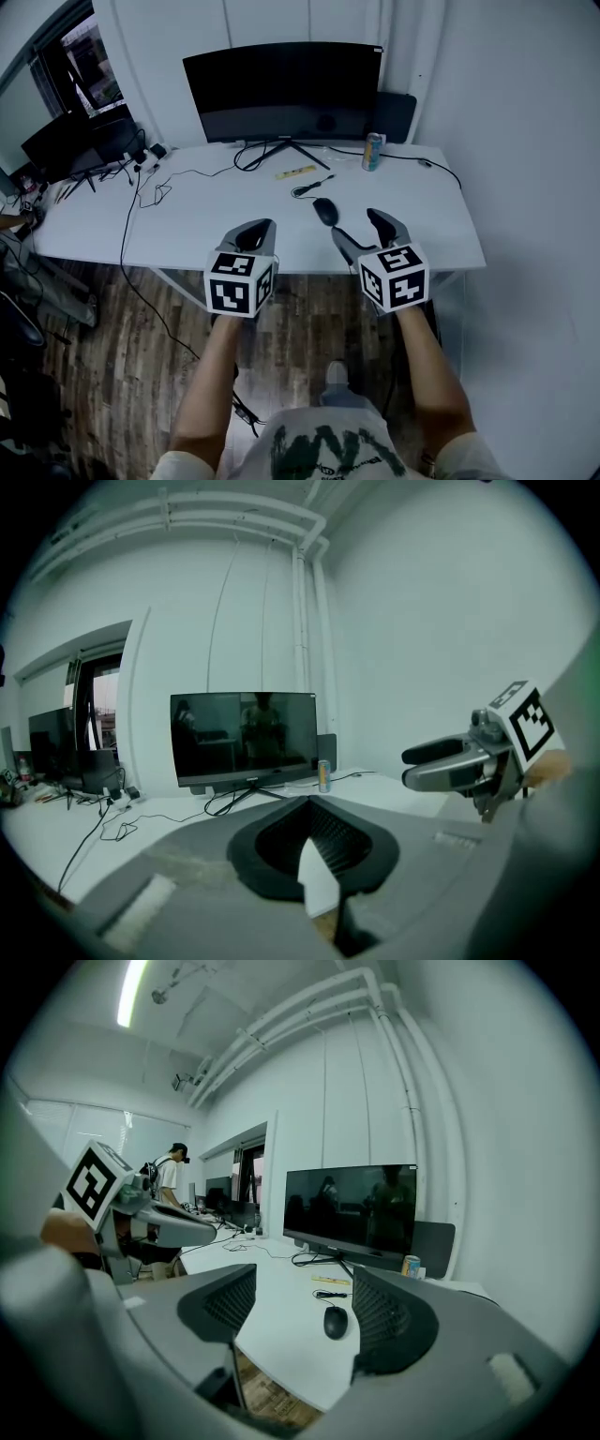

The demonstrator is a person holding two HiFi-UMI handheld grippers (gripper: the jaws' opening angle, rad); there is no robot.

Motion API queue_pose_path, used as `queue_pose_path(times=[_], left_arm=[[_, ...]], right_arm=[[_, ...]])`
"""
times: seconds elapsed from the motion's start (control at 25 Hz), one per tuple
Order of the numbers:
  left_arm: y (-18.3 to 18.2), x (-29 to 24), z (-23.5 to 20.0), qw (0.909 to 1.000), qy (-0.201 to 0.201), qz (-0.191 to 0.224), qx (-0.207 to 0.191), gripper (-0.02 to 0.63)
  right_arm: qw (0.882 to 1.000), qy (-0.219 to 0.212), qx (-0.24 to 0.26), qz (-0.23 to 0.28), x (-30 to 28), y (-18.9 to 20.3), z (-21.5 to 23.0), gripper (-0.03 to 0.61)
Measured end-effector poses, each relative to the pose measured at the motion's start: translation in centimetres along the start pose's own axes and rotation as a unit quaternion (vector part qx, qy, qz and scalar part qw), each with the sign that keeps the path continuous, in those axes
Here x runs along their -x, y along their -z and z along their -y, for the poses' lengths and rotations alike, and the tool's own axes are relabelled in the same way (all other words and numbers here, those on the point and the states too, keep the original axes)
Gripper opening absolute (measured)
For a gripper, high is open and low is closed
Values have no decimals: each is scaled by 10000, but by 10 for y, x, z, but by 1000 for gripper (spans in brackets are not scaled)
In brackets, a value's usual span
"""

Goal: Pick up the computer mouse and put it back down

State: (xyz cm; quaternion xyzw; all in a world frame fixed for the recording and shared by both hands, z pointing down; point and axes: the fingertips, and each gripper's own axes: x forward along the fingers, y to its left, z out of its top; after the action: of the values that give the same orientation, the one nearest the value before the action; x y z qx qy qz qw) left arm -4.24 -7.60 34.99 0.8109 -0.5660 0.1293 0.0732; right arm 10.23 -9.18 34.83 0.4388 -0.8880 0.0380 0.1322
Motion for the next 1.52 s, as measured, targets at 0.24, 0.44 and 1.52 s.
queue_pose_path(times=[0.24,0.44,1.52], left_arm=[[-14,-46,-8,9998,-194,-29,9,5],[-21,-78,-15,9994,-329,-104,20,5],[-31,-136,-27,9973,-684,-267,55,5]], right_arm=[[9998,-149,-89,-31,-35,-5,40,322],[9996,-270,-120,-46,-62,-7,66,327],[9975,-627,-299,-98,-119,1,109,327]])
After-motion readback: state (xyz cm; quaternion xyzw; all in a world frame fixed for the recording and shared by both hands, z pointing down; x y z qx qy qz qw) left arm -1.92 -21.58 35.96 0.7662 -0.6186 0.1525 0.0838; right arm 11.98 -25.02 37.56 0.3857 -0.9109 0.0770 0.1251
